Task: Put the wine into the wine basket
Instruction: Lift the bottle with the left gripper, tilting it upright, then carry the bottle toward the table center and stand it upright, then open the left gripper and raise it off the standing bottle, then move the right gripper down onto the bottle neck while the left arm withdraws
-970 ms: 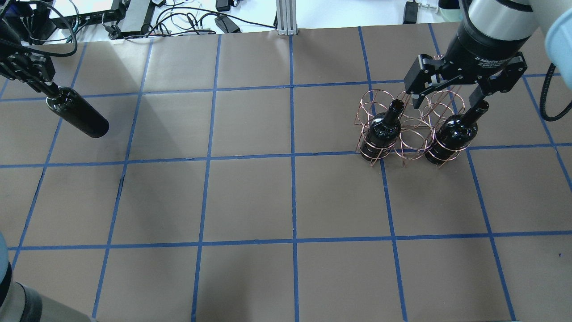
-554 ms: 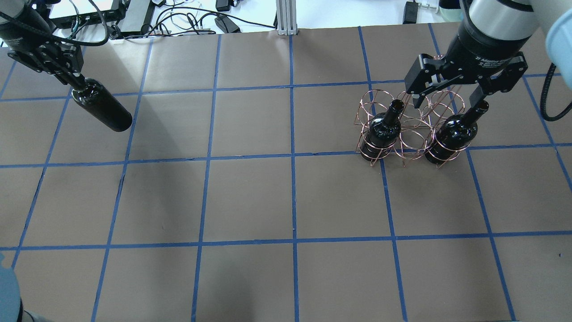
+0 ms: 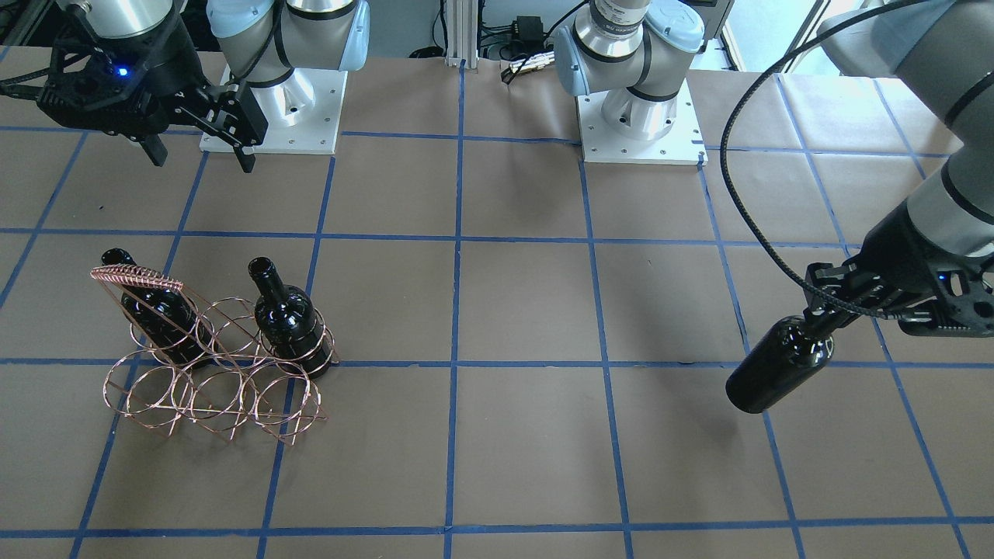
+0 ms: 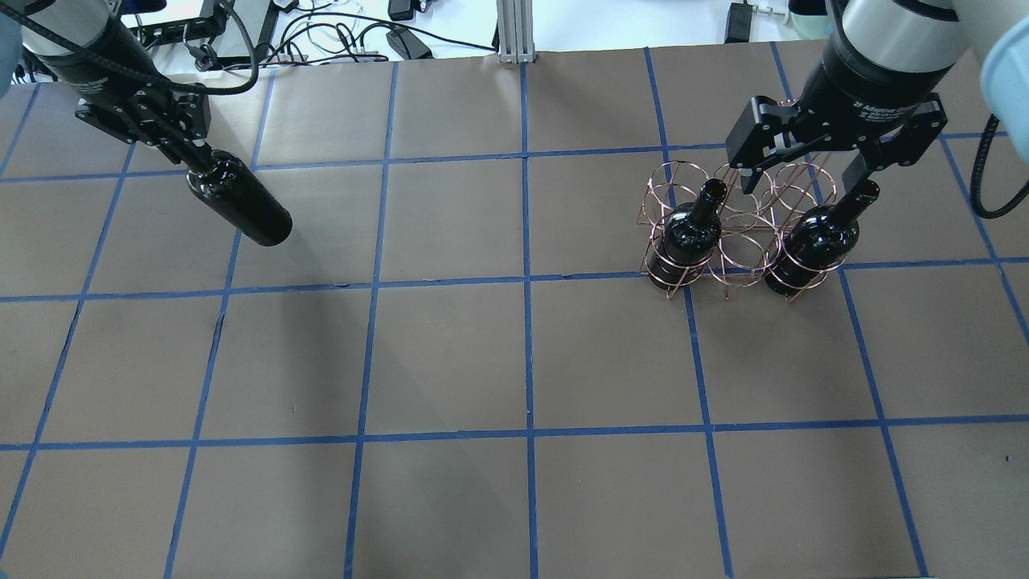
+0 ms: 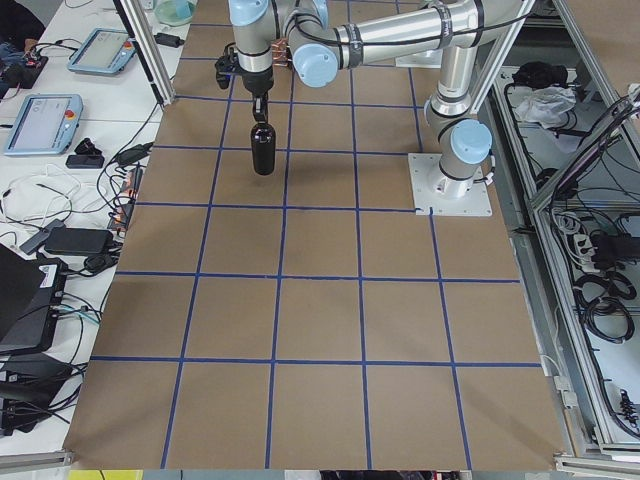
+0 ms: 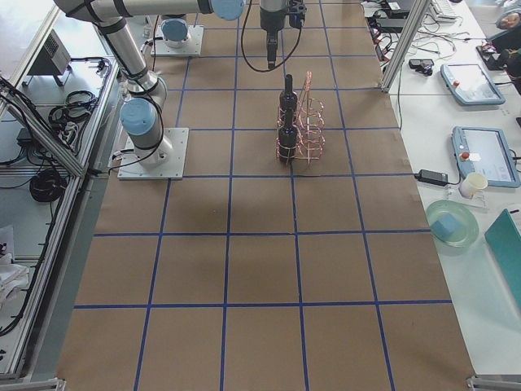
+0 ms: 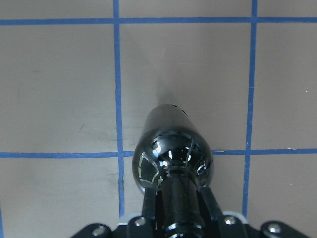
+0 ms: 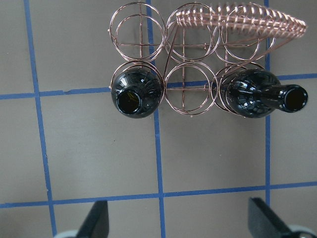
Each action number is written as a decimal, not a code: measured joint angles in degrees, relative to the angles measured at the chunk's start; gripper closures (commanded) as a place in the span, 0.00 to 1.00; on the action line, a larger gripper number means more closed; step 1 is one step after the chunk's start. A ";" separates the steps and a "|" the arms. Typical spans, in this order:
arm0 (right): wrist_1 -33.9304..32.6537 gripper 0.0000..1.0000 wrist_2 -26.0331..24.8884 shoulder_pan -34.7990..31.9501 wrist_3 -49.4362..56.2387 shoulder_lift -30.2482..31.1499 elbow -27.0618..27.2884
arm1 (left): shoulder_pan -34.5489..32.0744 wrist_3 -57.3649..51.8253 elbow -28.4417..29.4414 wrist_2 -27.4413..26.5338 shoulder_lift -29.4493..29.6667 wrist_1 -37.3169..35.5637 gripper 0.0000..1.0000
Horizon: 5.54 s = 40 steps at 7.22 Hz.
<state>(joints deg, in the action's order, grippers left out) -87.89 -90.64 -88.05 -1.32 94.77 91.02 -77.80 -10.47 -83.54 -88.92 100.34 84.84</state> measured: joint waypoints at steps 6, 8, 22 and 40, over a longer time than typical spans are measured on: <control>-0.97 0.01 -0.06 0.06 -0.03 2.37 3.44 | -17.57 15.17 -10.41 -0.03 -8.53 -0.41 1.00; -1.10 0.01 0.02 0.09 -0.02 2.55 3.59 | -22.62 17.65 -13.36 0.35 -9.92 -0.40 1.00; -2.74 0.01 0.01 -0.14 -0.28 2.80 3.55 | -25.56 22.25 -15.00 3.11 -9.95 0.11 0.00; -20.72 0.03 -0.59 -40.49 -45.86 -19.31 -0.43 | 8.18 -1.81 -5.31 0.13 -4.03 -3.26 0.00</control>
<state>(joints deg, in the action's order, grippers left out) -108.61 -91.24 -128.54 -47.18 75.46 90.59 -69.61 -12.28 -88.85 -88.78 96.32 81.58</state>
